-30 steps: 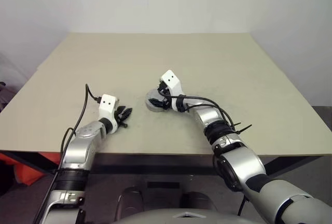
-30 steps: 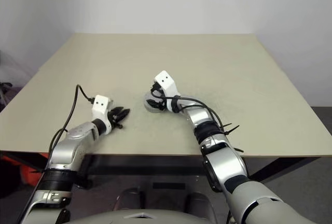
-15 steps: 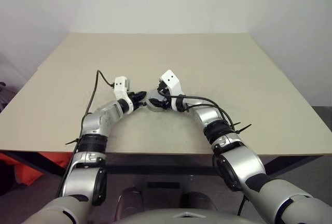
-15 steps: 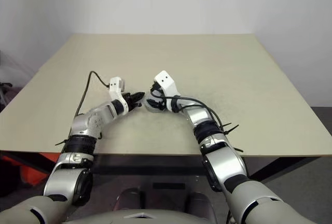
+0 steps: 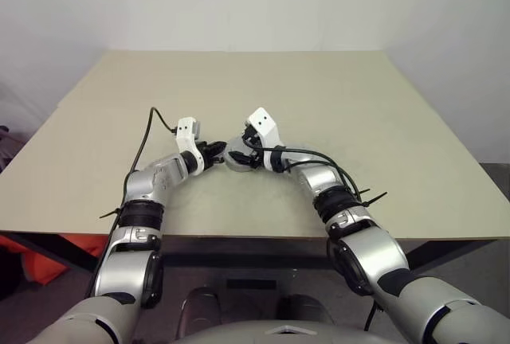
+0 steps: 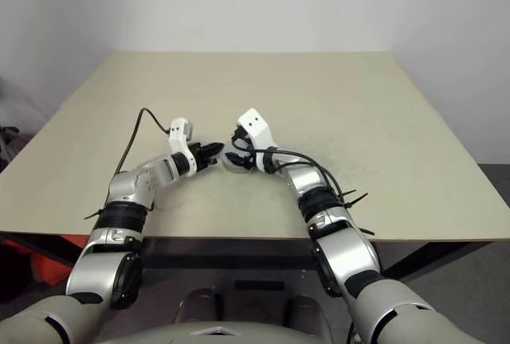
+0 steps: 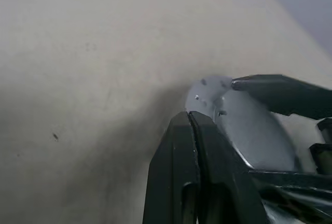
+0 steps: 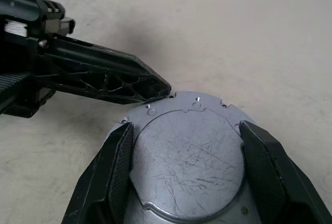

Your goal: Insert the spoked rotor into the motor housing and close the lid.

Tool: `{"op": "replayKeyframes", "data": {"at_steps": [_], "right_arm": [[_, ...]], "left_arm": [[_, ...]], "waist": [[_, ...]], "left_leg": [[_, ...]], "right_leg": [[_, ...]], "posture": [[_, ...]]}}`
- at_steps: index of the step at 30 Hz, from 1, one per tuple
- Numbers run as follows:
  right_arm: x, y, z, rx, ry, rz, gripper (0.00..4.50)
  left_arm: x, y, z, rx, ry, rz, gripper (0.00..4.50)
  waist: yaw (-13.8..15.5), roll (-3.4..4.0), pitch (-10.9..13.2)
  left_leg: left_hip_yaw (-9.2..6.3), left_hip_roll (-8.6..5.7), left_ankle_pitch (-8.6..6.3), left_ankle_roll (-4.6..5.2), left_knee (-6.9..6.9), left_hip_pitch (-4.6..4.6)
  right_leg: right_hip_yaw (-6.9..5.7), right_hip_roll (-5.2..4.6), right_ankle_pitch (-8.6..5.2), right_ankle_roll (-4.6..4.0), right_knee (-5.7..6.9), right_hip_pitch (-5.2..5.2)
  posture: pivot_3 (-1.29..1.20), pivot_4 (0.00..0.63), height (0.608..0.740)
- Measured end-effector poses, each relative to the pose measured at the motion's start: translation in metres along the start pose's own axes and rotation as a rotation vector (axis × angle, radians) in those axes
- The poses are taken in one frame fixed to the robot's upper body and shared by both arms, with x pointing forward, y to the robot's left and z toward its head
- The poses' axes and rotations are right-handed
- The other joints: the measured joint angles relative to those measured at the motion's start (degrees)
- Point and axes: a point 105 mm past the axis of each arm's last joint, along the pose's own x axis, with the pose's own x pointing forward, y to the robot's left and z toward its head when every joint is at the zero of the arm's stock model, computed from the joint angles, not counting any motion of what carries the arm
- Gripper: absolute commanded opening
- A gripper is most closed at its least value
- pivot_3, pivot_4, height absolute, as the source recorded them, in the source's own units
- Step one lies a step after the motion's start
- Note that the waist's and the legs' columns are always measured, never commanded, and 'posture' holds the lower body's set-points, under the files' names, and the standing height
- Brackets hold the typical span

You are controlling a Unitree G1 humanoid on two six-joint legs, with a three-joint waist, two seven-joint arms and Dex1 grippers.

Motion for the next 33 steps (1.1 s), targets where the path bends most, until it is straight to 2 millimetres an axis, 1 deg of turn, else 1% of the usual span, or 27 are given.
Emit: {"op": "replayKeyframes", "data": {"at_steps": [3,4,8,12,18,20,21,24,28,30,31,33], "right_arm": [[-0.001,-0.002,-0.001,-0.001,0.003,-0.01,3.1],[-0.001,-0.002,-0.001,-0.001,0.003,-0.012,3.1],[-0.001,-0.002,-0.001,-0.001,0.003,-0.011,3.1],[-0.001,-0.002,-0.001,0.004,0.005,-0.012,3.1],[-0.001,-0.004,0.0,0.027,0.021,-0.014,3.1],[-0.003,-0.005,0.001,0.033,0.024,-0.014,3.85],[-0.004,-0.007,0.001,0.046,0.025,-0.02,4.11],[-0.016,-0.019,0.01,0.082,-0.011,-0.043,4.11],[-0.042,-0.04,0.038,0.12,-0.098,-0.087,4.11],[-0.056,-0.051,0.049,0.195,-0.137,-0.109,4.11],[-0.064,-0.057,0.051,0.241,-0.145,-0.128,4.11],[-0.076,-0.069,0.044,0.38,-0.13,-0.166,4.11]], "left_arm": [[0.002,-0.009,-0.003,-0.018,-0.004,-0.042,0.03],[0.002,-0.01,-0.003,-0.017,-0.004,-0.047,0.03],[0.002,-0.014,-0.004,-0.017,-0.007,-0.072,0.03],[0.002,-0.007,-0.006,0.039,0.039,-0.015,0.03],[0.003,-0.008,-0.006,0.069,0.053,-0.003,0.03],[0.004,-0.009,-0.006,0.072,0.052,-0.006,0.0],[0.004,-0.01,-0.006,0.074,0.054,-0.008,0.0],[0.004,-0.011,-0.007,0.076,0.056,-0.012,0.0],[0.004,-0.011,-0.006,0.079,0.054,-0.013,0.0],[0.004,-0.011,-0.006,0.08,0.053,-0.016,0.0],[0.004,-0.012,-0.006,0.079,0.054,-0.017,0.0],[0.005,-0.013,-0.006,0.079,0.053,-0.02,0.0]], "waist": [[0.1,-0.01,0.01],[0.1,-0.01,0.02],[0.08,-0.01,0.02],[0.08,0.0,0.01],[0.1,0.0,0.01],[0.15,0.0,0.01],[0.2,0.0,0.01],[0.26,0.0,0.02],[0.26,0.0,0.02],[0.31,0.01,0.02],[0.37,0.0,0.02],[0.42,0.0,0.02]], "left_leg": [[0.0,-0.02,0.0,0.0,0.01,-0.02],[0.0,-0.02,0.0,0.0,0.01,-0.01],[-0.01,-0.01,0.0,0.0,0.0,-0.01],[-0.02,-0.02,0.0,0.0,-0.01,0.02],[-0.05,-0.03,0.0,0.0,-0.02,0.07],[-0.05,-0.03,0.0,0.0,-0.02,0.05],[-0.05,-0.04,0.0,0.0,-0.04,0.03],[-0.05,-0.05,0.0,0.0,-0.04,-0.02],[-0.04,-0.06,0.0,-0.01,-0.22,0.02],[-0.04,-0.07,0.0,0.0,-0.26,0.02],[-0.04,-0.08,0.0,0.0,-0.26,0.02],[-0.03,-0.11,0.0,0.01,-0.26,0.03]], "right_leg": [[0.0,-0.06,-0.06,0.11,-0.01,0.03],[0.0,-0.06,-0.19,0.32,-0.01,0.03],[0.0,-0.06,-0.21,0.37,-0.01,0.03],[0.0,-0.06,-0.22,0.39,-0.01,0.09],[0.0,-0.08,-0.24,0.42,-0.06,0.21],[0.0,-0.08,-0.25,0.42,-0.07,0.22],[0.0,-0.08,-0.25,0.43,-0.1,0.23],[0.02,-0.09,-0.26,0.44,-0.14,0.22],[0.04,-0.07,-0.28,0.46,-0.16,0.19],[0.04,-0.07,-0.29,0.43,-0.16,0.19],[0.06,-0.07,-0.27,0.41,-0.17,0.21],[0.08,-0.08,-0.28,0.42,-0.2,0.23]], "posture": [[0.0,0.0,0.74],[0.0,0.0,0.74],[0.0,0.0,0.74],[0.0,0.0,0.74],[0.0,0.0,0.74],[0.0,0.0,0.74],[0.0,0.0,0.74],[0.0,0.0,0.74],[0.0,0.0,0.74],[0.0,0.0,0.74],[0.0,0.0,0.74],[0.0,0.0,0.74]]}}
